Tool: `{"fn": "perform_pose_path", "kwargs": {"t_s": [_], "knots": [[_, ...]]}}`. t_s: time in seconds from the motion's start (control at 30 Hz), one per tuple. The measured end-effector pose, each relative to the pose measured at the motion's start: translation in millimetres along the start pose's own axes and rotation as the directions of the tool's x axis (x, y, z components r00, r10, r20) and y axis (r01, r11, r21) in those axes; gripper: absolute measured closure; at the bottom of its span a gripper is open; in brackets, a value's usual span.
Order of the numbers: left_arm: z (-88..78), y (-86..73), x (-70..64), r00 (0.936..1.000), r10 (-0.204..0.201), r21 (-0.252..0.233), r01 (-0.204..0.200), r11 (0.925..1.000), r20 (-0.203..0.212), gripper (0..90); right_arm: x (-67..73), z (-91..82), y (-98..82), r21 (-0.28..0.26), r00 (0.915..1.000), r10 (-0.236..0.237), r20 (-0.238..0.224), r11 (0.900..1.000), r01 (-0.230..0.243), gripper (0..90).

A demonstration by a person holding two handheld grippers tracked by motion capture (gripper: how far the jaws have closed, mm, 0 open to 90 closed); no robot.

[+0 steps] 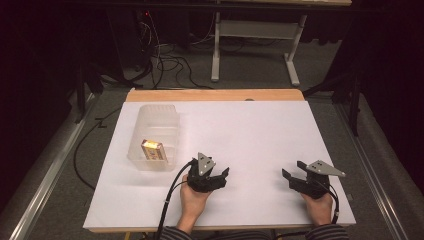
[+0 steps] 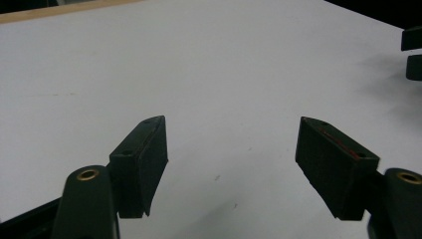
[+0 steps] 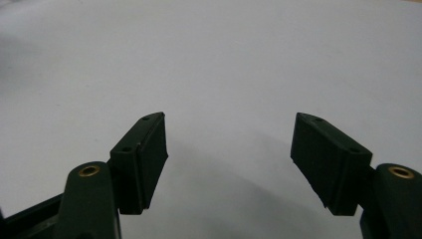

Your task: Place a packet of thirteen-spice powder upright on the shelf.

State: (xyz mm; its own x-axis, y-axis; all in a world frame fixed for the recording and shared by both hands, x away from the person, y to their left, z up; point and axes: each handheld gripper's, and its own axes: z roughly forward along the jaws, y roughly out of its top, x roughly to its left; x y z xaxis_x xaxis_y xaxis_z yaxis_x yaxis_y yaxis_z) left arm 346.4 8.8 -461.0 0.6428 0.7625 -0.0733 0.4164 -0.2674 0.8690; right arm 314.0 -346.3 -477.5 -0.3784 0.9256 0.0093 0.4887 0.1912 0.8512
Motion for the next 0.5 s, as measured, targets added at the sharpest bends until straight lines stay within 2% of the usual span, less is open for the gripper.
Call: {"fn": "perform_pose_path", "kwargs": {"t_s": [0.17, 0.5], "knots": [[6.3, -1.6, -1.4, 1.0000, 0.005, 0.001, -0.005, 1.0000, -0.004, 29.4, -0.1, 0.3, 0.1, 0.002, 1.0000, -0.002, 0.001, 1.000, 0.002, 30.8], [18.3, -4.5, -3.4, 0.9999, -0.012, 0.000, 0.012, 0.9999, -0.009, 29.4, 0.2, 1.1, 0.4, 0.010, 1.0000, -0.007, 0.000, 1.000, 0.007, 30.9]]}}
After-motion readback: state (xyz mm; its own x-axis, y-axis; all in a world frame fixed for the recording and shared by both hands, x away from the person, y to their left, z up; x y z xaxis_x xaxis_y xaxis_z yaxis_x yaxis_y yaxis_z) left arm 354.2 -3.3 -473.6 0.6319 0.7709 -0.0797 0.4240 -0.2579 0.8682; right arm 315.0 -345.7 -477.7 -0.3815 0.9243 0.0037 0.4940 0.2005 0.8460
